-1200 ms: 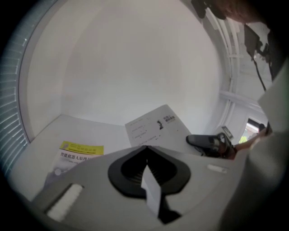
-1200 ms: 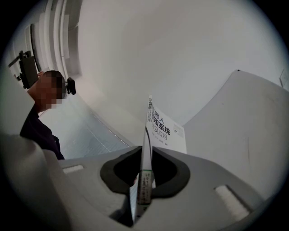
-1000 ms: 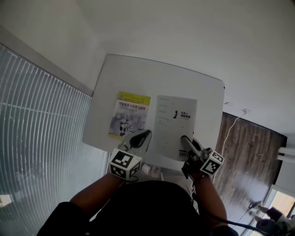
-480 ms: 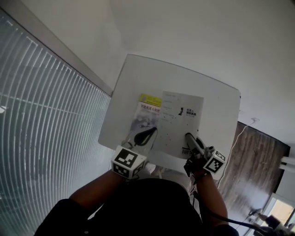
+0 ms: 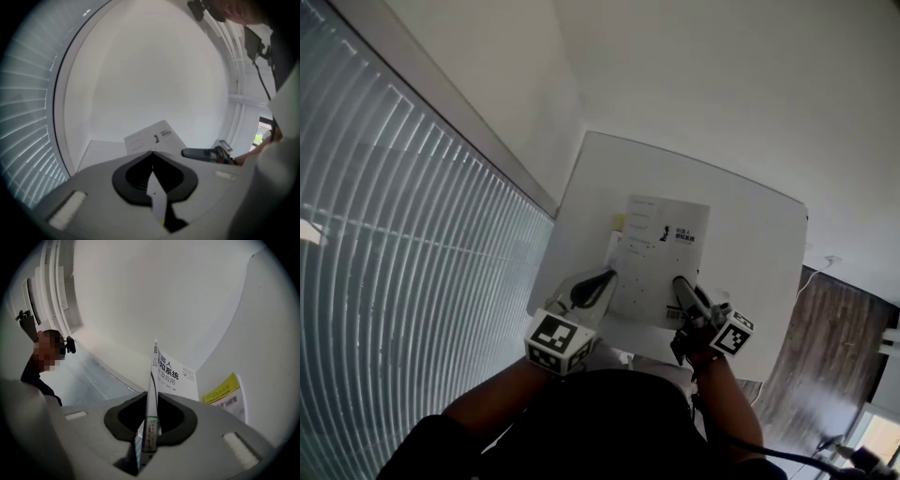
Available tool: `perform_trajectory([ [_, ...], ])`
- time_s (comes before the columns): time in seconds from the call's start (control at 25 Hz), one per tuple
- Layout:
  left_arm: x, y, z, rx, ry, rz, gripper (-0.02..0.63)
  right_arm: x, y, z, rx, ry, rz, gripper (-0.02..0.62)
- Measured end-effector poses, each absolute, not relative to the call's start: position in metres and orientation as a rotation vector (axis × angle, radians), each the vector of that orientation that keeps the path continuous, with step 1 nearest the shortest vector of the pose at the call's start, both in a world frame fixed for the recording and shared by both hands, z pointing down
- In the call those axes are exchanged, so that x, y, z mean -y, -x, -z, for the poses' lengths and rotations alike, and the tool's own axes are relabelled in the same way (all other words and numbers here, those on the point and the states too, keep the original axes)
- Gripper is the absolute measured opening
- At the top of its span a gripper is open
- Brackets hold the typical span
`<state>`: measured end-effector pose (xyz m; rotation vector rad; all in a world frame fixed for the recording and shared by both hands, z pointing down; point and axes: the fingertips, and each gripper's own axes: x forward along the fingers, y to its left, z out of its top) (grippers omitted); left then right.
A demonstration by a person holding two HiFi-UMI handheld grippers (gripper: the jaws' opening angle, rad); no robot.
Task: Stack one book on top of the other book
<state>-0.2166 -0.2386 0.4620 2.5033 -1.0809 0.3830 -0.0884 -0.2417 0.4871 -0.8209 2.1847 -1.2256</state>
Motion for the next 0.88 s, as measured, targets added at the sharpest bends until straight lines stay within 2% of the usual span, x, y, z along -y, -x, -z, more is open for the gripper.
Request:
perform_trajectory([
  [0.6, 0.243, 0.252, -0.464, 1.102, -2.508, -0.417, 0.006, 0.248, 0.151, -0.517, -2.154, 0.761, 1.324, 0.053],
  [0.88, 0.235, 0.268, -0.465, 1.146, -2.482, -0.418, 0.006, 0.253, 0.155, -0.534, -2.068, 0.774, 1.398, 0.054],
])
